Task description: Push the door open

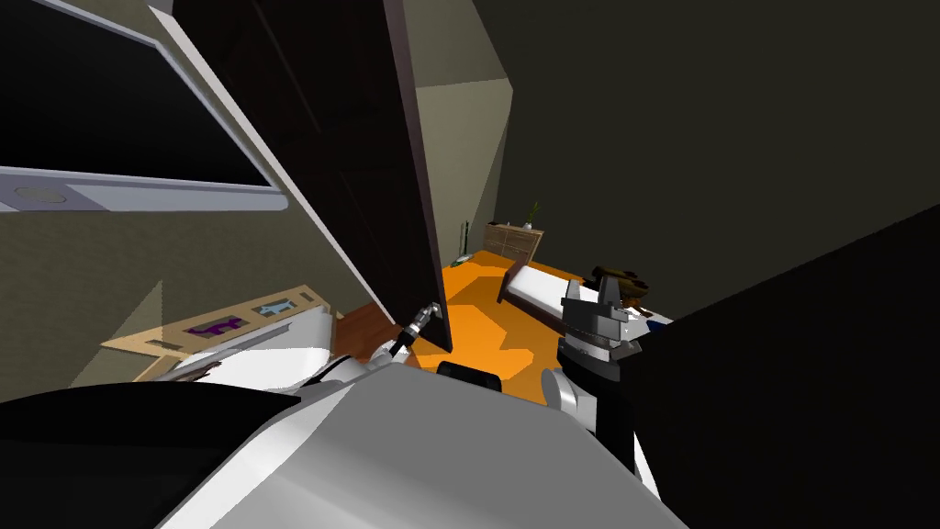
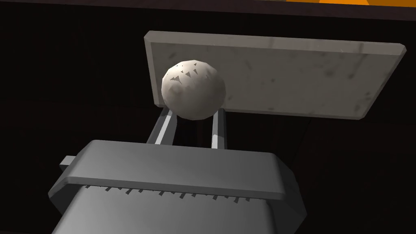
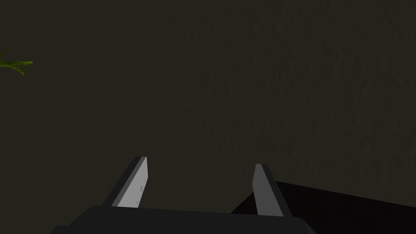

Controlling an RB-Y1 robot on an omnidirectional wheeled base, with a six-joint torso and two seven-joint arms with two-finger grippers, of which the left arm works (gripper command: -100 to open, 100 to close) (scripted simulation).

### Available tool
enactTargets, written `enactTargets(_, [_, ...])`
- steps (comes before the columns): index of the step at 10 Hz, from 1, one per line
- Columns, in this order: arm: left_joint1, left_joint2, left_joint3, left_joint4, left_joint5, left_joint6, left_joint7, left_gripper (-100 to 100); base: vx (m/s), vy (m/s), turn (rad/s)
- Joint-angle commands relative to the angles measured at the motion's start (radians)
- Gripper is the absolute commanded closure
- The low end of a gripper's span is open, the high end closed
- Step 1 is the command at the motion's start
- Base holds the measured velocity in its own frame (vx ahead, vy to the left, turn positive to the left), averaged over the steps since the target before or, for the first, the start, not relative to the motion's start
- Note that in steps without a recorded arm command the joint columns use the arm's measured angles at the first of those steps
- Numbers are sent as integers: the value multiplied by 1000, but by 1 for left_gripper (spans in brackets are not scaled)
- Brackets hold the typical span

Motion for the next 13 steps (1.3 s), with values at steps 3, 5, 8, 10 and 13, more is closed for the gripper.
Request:
enactTargets(3, [-20, -27, 56, -15, 31, 57, -46, 100, 138, -71, 16])
enactTargets(5, [-42, -32, 54, 28, 30, 46, -43, -100, 39, -49, 40])
enactTargets(8, [-51, -39, 47, 25, 25, 59, -38, -100, -202, 11, 23])
enactTargets(10, [-59, -44, 42, 24, 22, 70, -35, -100, -230, -13, 40])
enactTargets(13, [-65, -49, 38, 23, 19, 78, -34, -100, -171, -2, 25])
